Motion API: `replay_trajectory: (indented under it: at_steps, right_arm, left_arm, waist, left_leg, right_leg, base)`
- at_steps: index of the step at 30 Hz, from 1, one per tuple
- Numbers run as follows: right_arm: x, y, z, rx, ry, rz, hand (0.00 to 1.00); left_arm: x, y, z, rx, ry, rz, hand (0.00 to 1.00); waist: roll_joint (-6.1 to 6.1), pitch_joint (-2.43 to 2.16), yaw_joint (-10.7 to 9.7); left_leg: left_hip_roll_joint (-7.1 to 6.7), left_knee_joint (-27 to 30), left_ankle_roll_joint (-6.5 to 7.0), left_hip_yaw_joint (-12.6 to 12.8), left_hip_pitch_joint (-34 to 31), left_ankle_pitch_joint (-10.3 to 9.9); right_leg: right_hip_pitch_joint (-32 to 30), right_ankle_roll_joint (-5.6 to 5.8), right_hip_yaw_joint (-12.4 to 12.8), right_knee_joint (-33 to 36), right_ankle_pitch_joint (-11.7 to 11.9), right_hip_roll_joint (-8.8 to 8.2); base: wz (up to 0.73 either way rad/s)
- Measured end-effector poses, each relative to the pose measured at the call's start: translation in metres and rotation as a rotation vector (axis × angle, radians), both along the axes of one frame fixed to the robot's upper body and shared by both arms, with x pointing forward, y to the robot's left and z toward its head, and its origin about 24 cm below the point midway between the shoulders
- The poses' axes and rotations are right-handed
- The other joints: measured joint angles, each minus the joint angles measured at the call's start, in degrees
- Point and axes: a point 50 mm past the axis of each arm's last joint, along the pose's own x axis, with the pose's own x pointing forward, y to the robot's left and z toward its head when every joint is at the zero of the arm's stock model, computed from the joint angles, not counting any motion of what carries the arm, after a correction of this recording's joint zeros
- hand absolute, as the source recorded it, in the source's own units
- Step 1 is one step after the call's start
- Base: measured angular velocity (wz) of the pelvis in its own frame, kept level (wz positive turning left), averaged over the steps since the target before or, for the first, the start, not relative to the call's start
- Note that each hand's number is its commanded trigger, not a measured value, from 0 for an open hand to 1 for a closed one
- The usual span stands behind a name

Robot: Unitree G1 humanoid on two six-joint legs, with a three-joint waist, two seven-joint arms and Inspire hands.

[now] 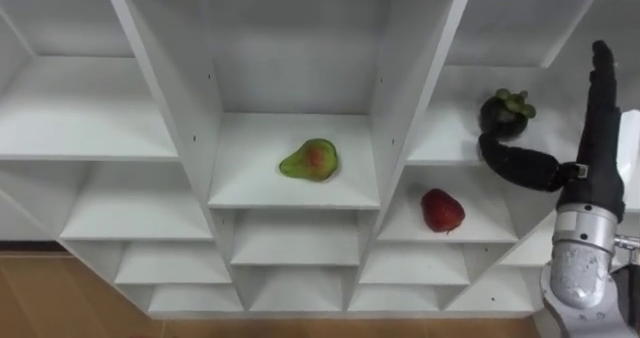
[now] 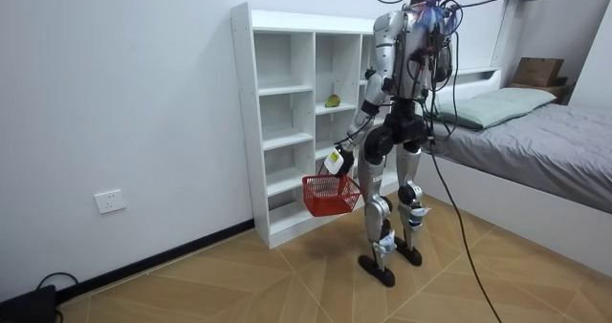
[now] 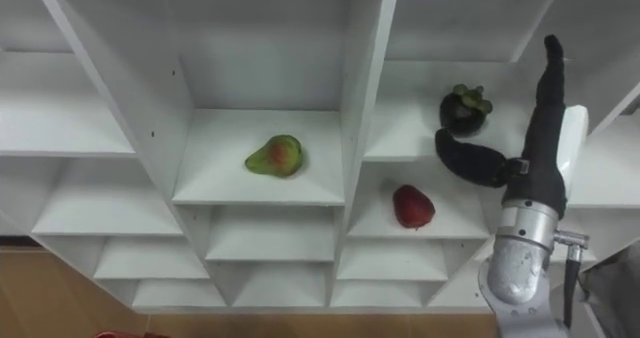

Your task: Collect fruits from the closet

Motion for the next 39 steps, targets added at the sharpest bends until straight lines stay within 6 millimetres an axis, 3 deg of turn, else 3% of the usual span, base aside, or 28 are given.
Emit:
replay_trajectory:
  at_steps: [16, 39]
  right_arm:
    - [0.016, 0.004, 0.008, -0.038, 0.014, 0.062, 0.00]
    - [0.022, -0.014, -0.015, 0.011, 0.167, 0.024, 0.00]
  left_arm:
    - [-0.005, 0.000, -0.001, -0.003, 0.031, -0.007, 1.00]
    - [-0.011, 0.001, 0.000, 0.000, 0.065, 0.003, 1.00]
  waist:
    - [-0.54, 0.18, 0.2]
    - [-0.90, -0.02, 0.3]
  left_leg:
    - [-0.14, 0.2, -0.07, -1.3, -0.1, 0.5]
    - [-0.80, 1.3, 0.29, -2.7, -0.9, 0.8]
  right_leg:
    - [0.9, -0.06, -2.6, 0.1, 0.0, -0.36]
    - [1.1, 0.03, -3.1, 0.2, 0.1, -0.97]
  base:
    - [0.05]
    - [0.02]
